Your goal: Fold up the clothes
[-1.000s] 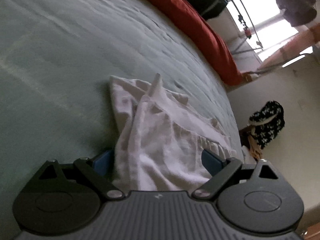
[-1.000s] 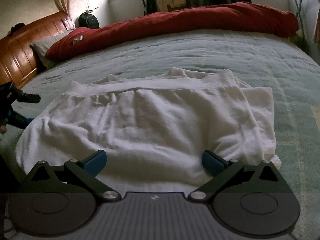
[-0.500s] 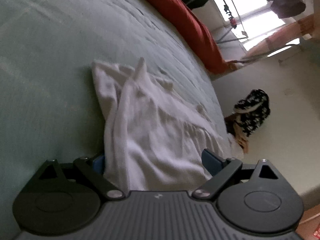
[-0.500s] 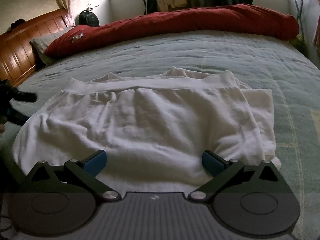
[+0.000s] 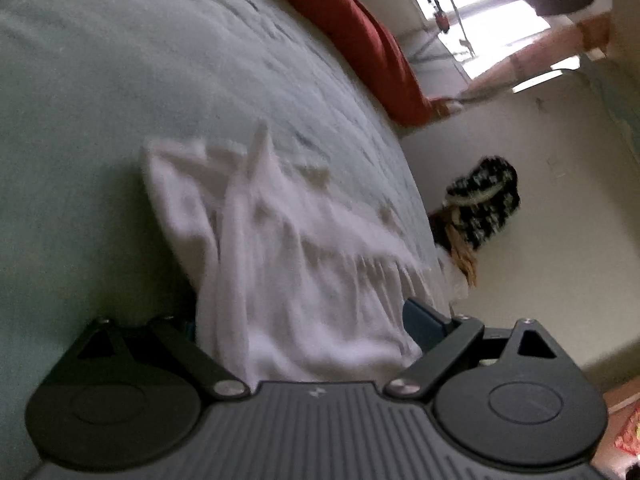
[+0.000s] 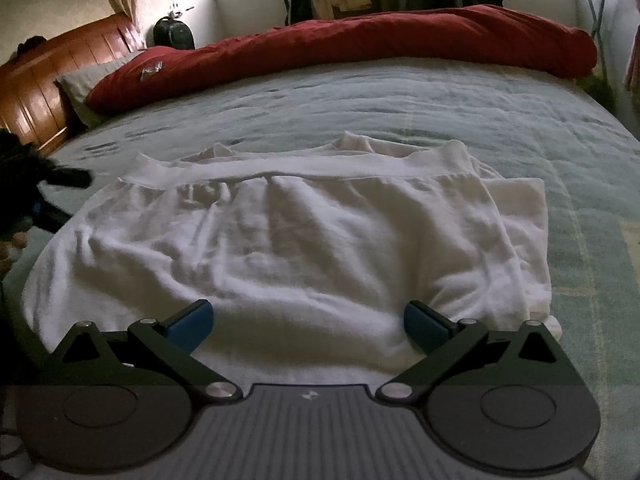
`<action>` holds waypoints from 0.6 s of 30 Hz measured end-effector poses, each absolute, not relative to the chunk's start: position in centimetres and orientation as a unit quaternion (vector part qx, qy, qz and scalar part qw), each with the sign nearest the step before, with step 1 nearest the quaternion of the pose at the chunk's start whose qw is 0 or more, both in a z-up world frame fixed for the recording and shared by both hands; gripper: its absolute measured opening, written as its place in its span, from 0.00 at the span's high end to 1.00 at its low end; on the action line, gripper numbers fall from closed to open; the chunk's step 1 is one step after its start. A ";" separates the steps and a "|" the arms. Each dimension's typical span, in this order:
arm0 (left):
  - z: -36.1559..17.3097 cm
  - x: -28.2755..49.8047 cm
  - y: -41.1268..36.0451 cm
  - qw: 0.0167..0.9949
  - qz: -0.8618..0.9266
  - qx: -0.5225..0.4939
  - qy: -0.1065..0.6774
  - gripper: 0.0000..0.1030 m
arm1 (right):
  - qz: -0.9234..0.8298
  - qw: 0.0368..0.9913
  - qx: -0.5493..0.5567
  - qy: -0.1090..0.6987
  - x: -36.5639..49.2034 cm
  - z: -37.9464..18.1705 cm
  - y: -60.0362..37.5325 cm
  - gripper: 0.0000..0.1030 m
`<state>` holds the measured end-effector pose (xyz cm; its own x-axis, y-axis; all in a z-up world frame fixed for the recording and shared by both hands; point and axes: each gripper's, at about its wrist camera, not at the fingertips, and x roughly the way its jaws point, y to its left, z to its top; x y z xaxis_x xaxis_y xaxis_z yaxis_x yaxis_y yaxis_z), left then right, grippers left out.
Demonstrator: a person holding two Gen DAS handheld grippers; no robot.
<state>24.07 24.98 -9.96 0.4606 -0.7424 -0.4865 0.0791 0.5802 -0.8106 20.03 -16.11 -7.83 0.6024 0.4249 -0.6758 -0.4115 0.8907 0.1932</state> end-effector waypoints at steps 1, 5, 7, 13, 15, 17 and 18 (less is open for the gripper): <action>-9.9 23.1 25.1 0.766 -0.272 -0.375 0.445 0.10 | 0.235 0.895 0.007 0.379 20.0 -7.9 -16.1 0.00; -10.1 22.4 25.3 0.759 -0.295 -0.373 0.445 0.09 | 0.235 0.894 0.004 0.381 20.1 -7.9 -16.0 0.00; -10.7 24.5 25.2 0.748 -0.308 -0.382 0.447 0.09 | 0.234 0.894 0.003 0.382 20.2 -7.9 -16.0 0.00; -11.8 28.3 24.8 0.732 -0.330 -0.372 0.466 0.30 | 0.231 0.894 0.001 0.385 20.4 -7.9 -15.9 0.00; -12.7 28.3 25.6 0.731 -0.304 -0.379 0.479 0.63 | 0.230 0.894 0.001 0.385 20.4 -7.9 -15.8 0.00; -14.7 28.4 26.4 0.722 -0.275 -0.402 0.491 0.83 | 0.229 0.893 0.000 0.386 20.5 -7.9 -15.8 0.00; -14.8 28.3 26.3 0.726 -0.277 -0.397 0.488 0.83 | 0.229 0.893 0.000 0.387 20.5 -7.9 -15.8 0.00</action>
<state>28.30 26.27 -14.80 0.3699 -0.7891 -0.4903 0.0143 0.5325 -0.8463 20.54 -15.76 -7.87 0.5958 0.4093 -0.6910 -0.4093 0.8950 0.1773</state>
